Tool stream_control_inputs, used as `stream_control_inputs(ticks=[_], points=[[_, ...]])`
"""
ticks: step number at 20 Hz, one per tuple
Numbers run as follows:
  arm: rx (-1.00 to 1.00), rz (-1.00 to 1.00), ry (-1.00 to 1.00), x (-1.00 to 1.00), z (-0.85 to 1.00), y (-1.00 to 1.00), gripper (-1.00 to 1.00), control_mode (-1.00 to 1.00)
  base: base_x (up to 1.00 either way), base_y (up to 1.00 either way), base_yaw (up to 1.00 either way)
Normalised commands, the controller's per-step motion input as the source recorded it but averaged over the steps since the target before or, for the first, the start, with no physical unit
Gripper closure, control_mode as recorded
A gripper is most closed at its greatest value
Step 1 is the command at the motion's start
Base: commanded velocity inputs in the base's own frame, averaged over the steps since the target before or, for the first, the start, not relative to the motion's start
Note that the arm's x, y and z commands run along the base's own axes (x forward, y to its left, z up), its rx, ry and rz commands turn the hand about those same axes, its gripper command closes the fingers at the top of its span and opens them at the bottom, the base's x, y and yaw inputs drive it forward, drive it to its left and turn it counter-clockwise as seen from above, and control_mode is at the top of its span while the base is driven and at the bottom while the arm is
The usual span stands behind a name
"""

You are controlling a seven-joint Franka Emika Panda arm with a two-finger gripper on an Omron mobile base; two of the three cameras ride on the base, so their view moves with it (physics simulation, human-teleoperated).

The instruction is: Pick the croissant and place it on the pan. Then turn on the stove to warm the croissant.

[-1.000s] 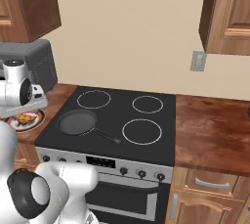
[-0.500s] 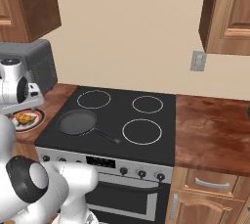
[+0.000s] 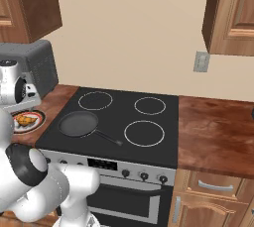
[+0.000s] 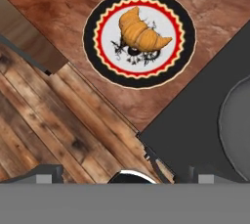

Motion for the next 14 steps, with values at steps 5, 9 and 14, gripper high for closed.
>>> stream_control_inputs(ticks=[5,9,14], points=[[-0.02,0.00,0.00,0.13,-0.18,0.27,-1.00,-1.00,0.00,0.00,0.00],[-0.02,0.00,-0.01,0.11,-0.18,0.23,-1.00,-1.00,0.00,0.00,0.00],[-0.01,0.00,-0.05,0.10,-0.12,0.08,-1.00,-1.00,0.00,0.00,0.00]])
